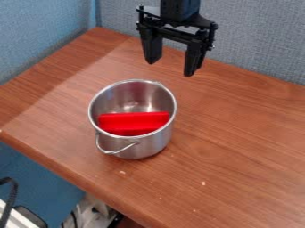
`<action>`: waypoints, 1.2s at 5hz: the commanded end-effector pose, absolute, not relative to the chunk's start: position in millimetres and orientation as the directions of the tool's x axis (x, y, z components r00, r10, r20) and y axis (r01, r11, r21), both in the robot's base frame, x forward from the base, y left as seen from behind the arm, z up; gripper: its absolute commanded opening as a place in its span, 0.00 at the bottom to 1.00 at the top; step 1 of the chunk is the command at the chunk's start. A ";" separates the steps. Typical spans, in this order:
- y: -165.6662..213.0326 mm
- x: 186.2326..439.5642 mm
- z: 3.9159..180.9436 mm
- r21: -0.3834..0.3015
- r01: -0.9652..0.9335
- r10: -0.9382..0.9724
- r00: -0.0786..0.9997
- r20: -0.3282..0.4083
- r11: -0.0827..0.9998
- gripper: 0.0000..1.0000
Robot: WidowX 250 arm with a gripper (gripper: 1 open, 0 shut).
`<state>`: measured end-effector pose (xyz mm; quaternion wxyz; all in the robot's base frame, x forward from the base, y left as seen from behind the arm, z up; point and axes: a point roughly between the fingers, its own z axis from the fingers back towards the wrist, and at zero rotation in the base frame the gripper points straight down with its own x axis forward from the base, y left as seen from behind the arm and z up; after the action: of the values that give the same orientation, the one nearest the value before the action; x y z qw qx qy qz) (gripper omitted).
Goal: Move the red object from the metal pot to the table
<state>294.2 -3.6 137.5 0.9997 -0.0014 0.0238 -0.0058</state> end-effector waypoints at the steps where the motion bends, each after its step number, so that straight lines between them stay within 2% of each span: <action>1: -3.4 291.9 133.2 0.000 0.014 -0.014 0.998 -0.063 1.000 1.00; 4: 26.4 248.9 137.5 0.057 0.181 -0.177 0.982 -0.065 0.982 1.00; 6: 43.8 235.2 130.2 0.074 0.340 -0.333 0.938 -0.099 0.937 1.00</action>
<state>234.6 38.9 120.0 0.9820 0.0342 0.0621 -0.1753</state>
